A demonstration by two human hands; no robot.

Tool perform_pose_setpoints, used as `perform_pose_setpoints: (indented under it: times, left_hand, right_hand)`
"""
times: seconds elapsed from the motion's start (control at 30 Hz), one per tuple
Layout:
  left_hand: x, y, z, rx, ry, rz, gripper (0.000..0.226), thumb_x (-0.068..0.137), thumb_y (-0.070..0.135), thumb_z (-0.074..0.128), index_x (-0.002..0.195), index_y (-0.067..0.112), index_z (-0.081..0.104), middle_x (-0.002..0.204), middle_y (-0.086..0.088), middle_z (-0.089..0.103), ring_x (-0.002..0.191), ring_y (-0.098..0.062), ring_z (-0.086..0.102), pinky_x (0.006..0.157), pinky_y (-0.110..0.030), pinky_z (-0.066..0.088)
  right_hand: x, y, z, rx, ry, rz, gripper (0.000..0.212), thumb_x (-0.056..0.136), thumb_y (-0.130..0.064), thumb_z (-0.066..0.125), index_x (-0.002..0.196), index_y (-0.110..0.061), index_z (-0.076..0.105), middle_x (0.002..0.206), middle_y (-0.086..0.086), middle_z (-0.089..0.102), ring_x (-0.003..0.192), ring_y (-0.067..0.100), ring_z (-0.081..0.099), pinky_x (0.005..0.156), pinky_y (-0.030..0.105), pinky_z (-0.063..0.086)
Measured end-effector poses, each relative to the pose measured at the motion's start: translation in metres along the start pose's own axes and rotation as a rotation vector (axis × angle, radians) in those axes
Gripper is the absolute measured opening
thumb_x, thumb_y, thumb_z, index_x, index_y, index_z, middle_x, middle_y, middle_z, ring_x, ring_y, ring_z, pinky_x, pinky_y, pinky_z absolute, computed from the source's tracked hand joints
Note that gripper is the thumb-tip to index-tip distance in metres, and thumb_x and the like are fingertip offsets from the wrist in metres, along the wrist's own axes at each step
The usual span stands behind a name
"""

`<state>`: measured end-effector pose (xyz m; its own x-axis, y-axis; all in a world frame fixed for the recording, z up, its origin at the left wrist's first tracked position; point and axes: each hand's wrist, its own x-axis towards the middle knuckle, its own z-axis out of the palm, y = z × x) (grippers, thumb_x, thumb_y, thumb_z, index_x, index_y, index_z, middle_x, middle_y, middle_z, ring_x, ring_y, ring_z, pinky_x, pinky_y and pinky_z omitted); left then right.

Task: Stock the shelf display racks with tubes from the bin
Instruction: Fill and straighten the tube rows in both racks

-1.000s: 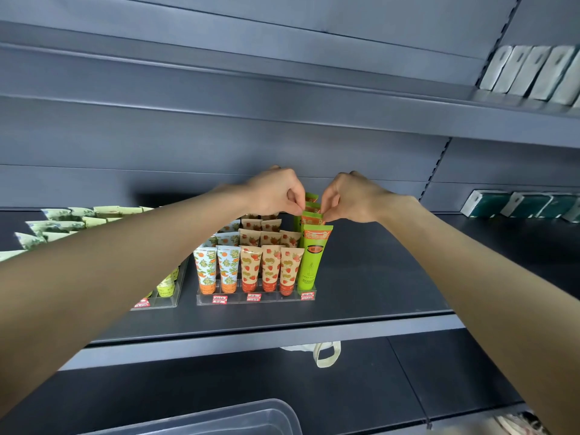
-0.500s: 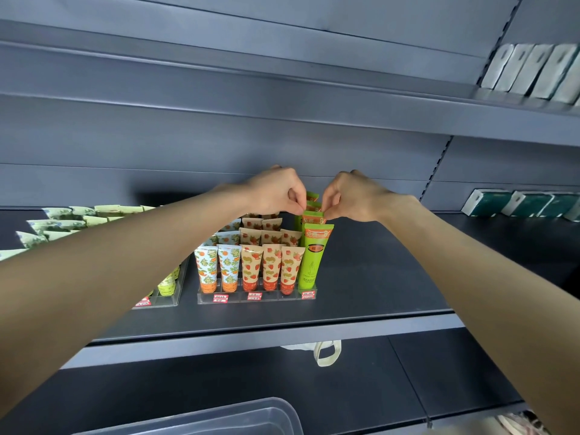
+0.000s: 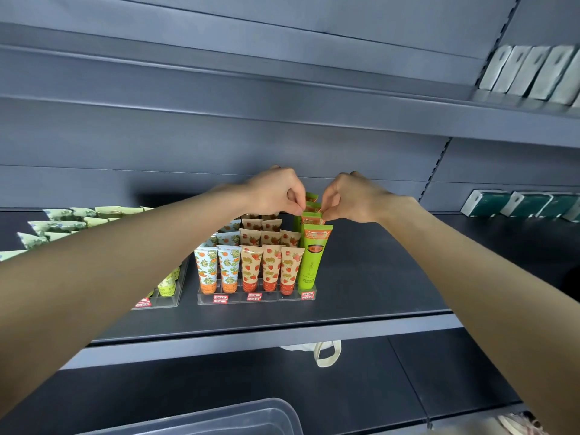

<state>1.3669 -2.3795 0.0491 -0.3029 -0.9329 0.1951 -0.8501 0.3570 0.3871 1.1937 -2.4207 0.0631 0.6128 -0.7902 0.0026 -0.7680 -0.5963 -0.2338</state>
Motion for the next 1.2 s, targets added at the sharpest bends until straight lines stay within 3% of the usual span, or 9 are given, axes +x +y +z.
perform_pose_setpoints:
  times: [0.17, 0.23, 0.3, 0.43, 0.6, 0.77, 1.0, 1.2]
  left_hand:
    - [0.004, -0.005, -0.006, 0.001, 0.049, -0.044, 0.012, 0.081, 0.014, 0.068, 0.093, 0.01, 0.073, 0.086, -0.002, 0.07, 0.071, -0.006, 0.058, 0.069, -0.016, 0.041]
    - [0.006, -0.008, -0.007, 0.032, 0.055, -0.056, 0.015, 0.083, 0.013, 0.067, 0.097, 0.009, 0.071, 0.087, -0.001, 0.068, 0.074, -0.007, 0.056, 0.067, -0.012, 0.037]
    - [0.008, -0.011, -0.006, 0.08, 0.053, -0.07, 0.018, 0.084, 0.014, 0.065, 0.101, 0.009, 0.07, 0.089, 0.0, 0.066, 0.077, -0.007, 0.053, 0.071, -0.016, 0.034]
    - [0.014, -0.018, 0.0, 0.12, 0.034, -0.083, 0.02, 0.085, 0.017, 0.065, 0.104, 0.013, 0.069, 0.094, -0.001, 0.066, 0.079, -0.008, 0.05, 0.076, -0.022, 0.034]
    - [0.023, -0.021, -0.005, 0.118, 0.081, -0.074, 0.019, 0.084, 0.013, 0.066, 0.102, 0.011, 0.069, 0.091, -0.003, 0.062, 0.079, -0.01, 0.05, 0.062, -0.019, 0.035]
    - [0.037, -0.027, -0.003, 0.142, 0.071, -0.099, 0.031, 0.084, 0.017, 0.066, 0.114, 0.009, 0.064, 0.111, -0.007, 0.063, 0.088, -0.01, 0.049, 0.076, -0.02, 0.034]
    - [0.049, -0.026, 0.01, 0.084, 0.077, -0.101, 0.01, 0.082, 0.013, 0.068, 0.09, 0.006, 0.072, 0.09, -0.01, 0.072, 0.076, -0.011, 0.058, 0.075, -0.019, 0.041]
    - [0.05, -0.026, 0.012, 0.051, 0.102, -0.082, 0.011, 0.082, 0.012, 0.068, 0.089, 0.005, 0.072, 0.088, -0.008, 0.072, 0.073, -0.01, 0.06, 0.074, -0.019, 0.041]
  right_hand:
    - [0.001, 0.001, -0.011, 0.026, 0.066, -0.006, 0.013, 0.088, -0.025, 0.064, 0.091, -0.014, 0.07, 0.089, -0.002, 0.06, 0.086, 0.013, 0.053, 0.07, 0.021, 0.037]
    - [0.005, 0.004, -0.013, 0.02, 0.082, -0.012, 0.009, 0.089, -0.02, 0.063, 0.091, -0.014, 0.069, 0.089, 0.0, 0.061, 0.085, 0.013, 0.052, 0.06, 0.018, 0.036]
    - [0.009, 0.006, -0.014, 0.009, 0.071, -0.006, 0.007, 0.088, -0.018, 0.065, 0.091, -0.013, 0.069, 0.088, 0.0, 0.061, 0.084, 0.014, 0.053, 0.058, 0.013, 0.035]
    - [0.015, 0.01, -0.012, -0.004, 0.038, 0.016, 0.005, 0.084, -0.021, 0.069, 0.086, -0.017, 0.069, 0.088, -0.002, 0.063, 0.086, 0.016, 0.056, 0.07, 0.021, 0.038]
    - [0.019, 0.012, -0.008, 0.033, 0.015, -0.003, 0.013, 0.08, -0.025, 0.073, 0.085, -0.014, 0.072, 0.078, -0.007, 0.063, 0.086, 0.015, 0.06, 0.073, 0.023, 0.04]
    - [0.026, 0.011, -0.006, 0.063, 0.001, -0.013, 0.012, 0.078, -0.025, 0.075, 0.083, -0.015, 0.074, 0.085, -0.002, 0.067, 0.086, 0.014, 0.059, 0.073, 0.025, 0.04]
    - [0.033, 0.013, -0.003, 0.04, 0.001, -0.01, 0.007, 0.076, -0.023, 0.077, 0.077, -0.017, 0.073, 0.077, -0.007, 0.065, 0.08, 0.011, 0.058, 0.072, 0.024, 0.039]
    - [0.037, 0.013, -0.001, 0.037, 0.024, -0.021, 0.006, 0.077, -0.022, 0.077, 0.078, -0.018, 0.074, 0.075, -0.01, 0.061, 0.079, 0.01, 0.056, 0.074, 0.025, 0.039]
